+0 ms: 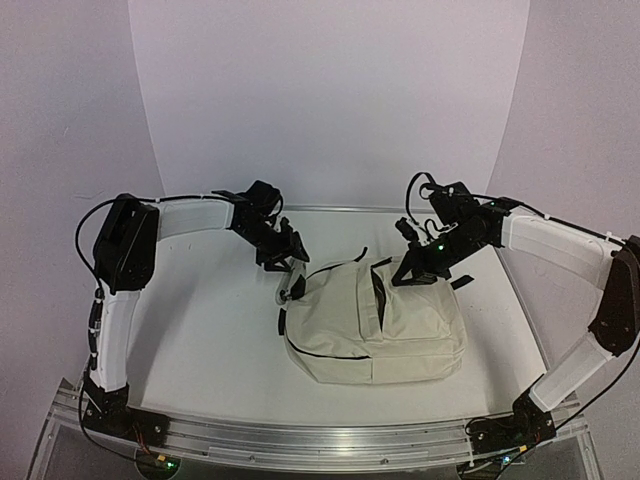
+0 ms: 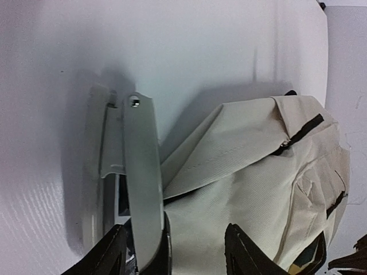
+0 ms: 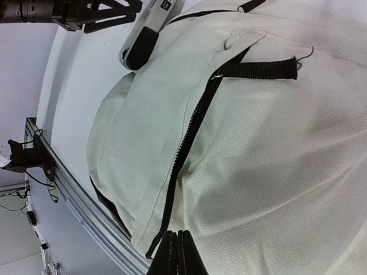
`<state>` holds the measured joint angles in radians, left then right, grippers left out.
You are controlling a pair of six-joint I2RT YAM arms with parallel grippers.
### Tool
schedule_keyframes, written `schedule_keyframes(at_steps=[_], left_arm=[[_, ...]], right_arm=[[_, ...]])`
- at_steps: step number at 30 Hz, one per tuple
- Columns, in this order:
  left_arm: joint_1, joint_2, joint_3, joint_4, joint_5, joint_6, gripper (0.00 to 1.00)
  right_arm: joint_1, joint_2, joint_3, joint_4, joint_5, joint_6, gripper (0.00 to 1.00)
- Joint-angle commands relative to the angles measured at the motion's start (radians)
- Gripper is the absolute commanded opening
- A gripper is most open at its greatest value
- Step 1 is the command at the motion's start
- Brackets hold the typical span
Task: Pack the student bag
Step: Adjust the stationery at the center of the board.
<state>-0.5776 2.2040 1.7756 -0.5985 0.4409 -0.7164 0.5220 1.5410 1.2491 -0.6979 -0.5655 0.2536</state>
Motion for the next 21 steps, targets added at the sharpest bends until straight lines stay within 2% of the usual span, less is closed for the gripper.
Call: schedule_keyframes(at_steps=[1, 11, 21], left_arm=[[-0.007, -0.055, 0.000, 0.074, 0.070, -0.013, 0.59], [0.002, 0.021, 0.025, 0.043, 0.065, -0.032, 0.58], [0.035, 0.007, -0.038, 0.040, 0.020, -0.046, 0.60]], right_arm=[[0.001, -0.013, -0.002, 0.001, 0.012, -0.014, 0.02], [0.001, -0.005, 0.009, 0.001, 0.016, -0.014, 0.02], [0.001, -0.010, 0.009, 0.000, 0.019, -0.014, 0.02]])
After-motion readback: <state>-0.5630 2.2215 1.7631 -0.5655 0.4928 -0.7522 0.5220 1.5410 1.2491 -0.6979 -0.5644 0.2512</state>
